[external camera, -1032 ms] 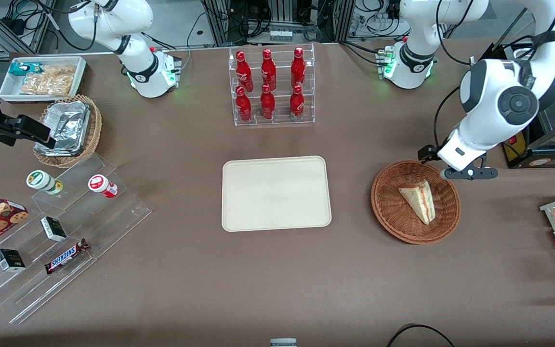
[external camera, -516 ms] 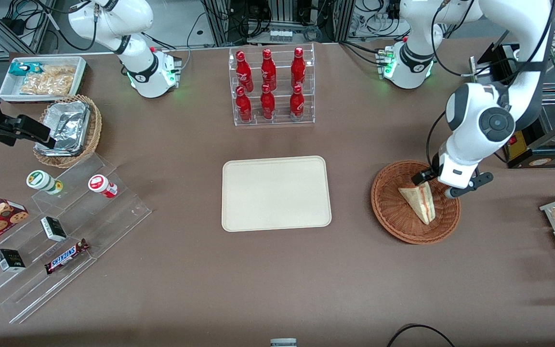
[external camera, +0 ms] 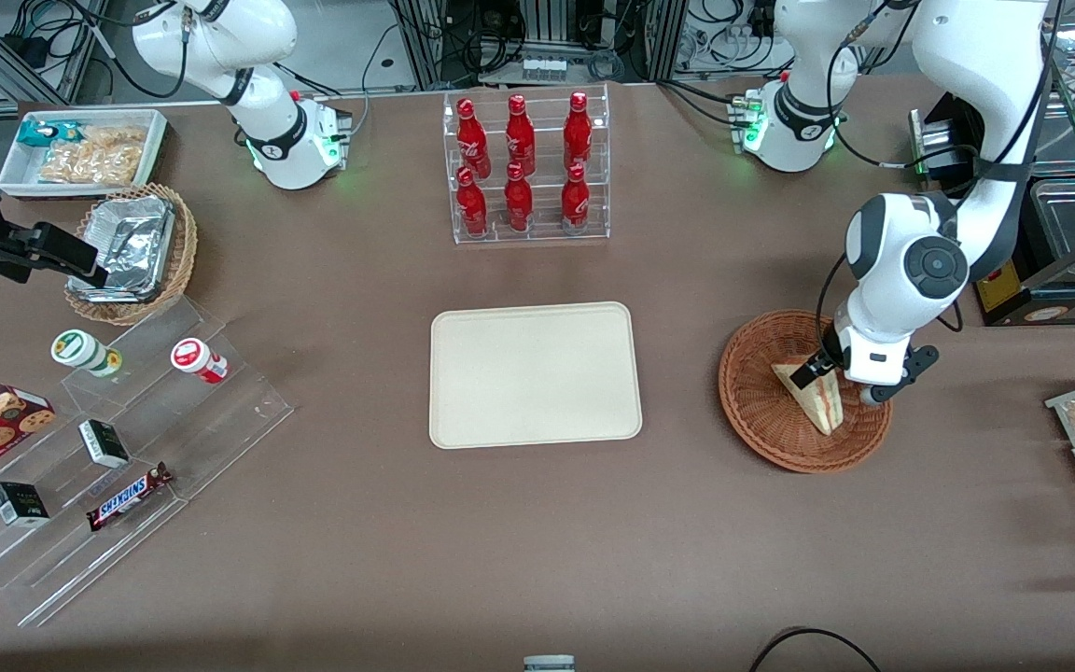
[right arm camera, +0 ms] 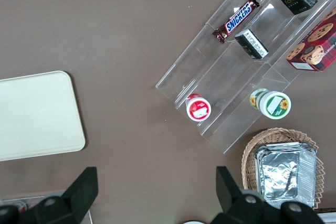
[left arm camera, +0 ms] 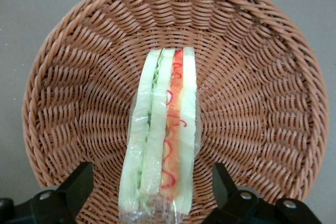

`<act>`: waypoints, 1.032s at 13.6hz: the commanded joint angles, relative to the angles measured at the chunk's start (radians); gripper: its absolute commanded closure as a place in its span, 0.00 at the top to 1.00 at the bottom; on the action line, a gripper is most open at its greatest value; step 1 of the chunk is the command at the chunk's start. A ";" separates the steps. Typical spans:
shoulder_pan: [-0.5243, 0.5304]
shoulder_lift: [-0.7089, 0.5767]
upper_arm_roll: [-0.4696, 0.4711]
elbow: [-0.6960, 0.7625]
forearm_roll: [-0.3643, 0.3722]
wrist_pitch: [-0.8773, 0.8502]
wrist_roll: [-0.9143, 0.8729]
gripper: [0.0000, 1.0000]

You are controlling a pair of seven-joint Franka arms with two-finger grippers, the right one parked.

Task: Place sandwich from basket to tray
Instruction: 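Lower the left gripper and close it on the wrapped sandwich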

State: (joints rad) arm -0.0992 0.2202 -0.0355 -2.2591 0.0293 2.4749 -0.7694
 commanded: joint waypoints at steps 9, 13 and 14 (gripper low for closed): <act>-0.011 0.024 -0.001 0.110 0.011 -0.106 0.022 0.11; -0.086 0.010 -0.004 0.211 0.009 -0.352 0.229 0.11; -0.126 0.011 -0.004 0.213 0.008 -0.350 0.242 0.11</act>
State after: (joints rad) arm -0.1596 0.2336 -0.0444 -2.0715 0.0306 2.1654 -0.5695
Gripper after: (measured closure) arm 0.789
